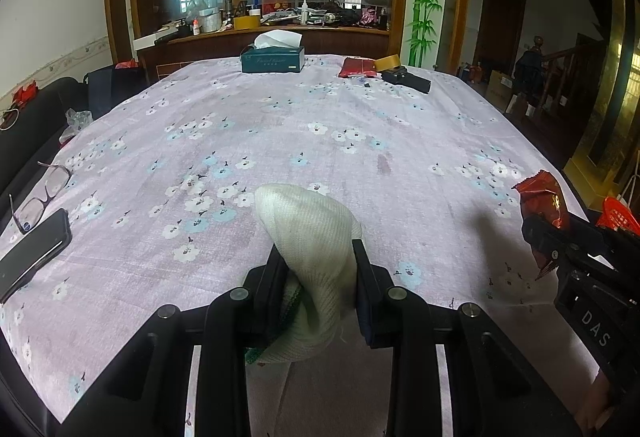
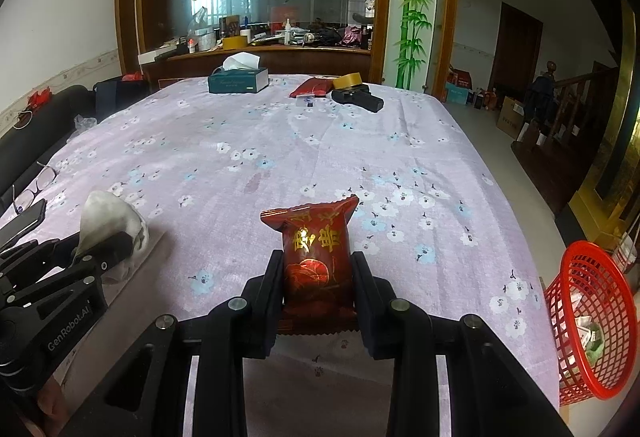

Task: Collect trash
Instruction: 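Lift the white sock with left tool while right tool lifts the red snack packet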

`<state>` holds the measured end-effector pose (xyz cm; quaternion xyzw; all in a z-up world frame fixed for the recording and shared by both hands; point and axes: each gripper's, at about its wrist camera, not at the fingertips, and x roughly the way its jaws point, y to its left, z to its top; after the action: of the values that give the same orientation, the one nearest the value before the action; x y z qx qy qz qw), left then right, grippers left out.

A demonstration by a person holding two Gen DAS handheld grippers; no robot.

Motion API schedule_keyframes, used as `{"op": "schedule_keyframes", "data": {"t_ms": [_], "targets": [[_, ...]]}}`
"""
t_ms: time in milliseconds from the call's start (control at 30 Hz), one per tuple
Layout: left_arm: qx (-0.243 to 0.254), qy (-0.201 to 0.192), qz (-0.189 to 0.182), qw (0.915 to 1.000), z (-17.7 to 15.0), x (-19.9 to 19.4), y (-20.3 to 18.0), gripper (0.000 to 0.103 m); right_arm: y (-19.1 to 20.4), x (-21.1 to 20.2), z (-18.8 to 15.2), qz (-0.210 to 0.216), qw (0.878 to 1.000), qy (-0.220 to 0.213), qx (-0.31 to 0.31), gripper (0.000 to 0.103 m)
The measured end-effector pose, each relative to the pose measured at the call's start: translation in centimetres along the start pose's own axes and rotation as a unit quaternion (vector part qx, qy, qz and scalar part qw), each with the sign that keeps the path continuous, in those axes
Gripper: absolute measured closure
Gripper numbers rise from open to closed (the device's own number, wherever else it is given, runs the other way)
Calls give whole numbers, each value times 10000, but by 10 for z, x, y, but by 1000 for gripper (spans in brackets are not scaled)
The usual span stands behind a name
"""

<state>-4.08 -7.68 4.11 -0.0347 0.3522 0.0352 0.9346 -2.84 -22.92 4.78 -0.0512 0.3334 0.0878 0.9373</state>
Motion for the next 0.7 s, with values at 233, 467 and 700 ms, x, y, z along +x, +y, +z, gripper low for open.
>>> {"op": "schedule_keyframes", "data": {"t_ms": [233,467,700], "targets": [[9,-11,-1,10000,0,-1,-1,74,-1,-1,-1,-7,10000,-8,13,68],[30,-35,-19,10000,1,-5,-4,74,-3,-4,-1,2,10000,-12,29,68],[58,-58,-45,10000,0,-10,-8,74,-8,-9,-1,16,10000,-19,70,68]]}}
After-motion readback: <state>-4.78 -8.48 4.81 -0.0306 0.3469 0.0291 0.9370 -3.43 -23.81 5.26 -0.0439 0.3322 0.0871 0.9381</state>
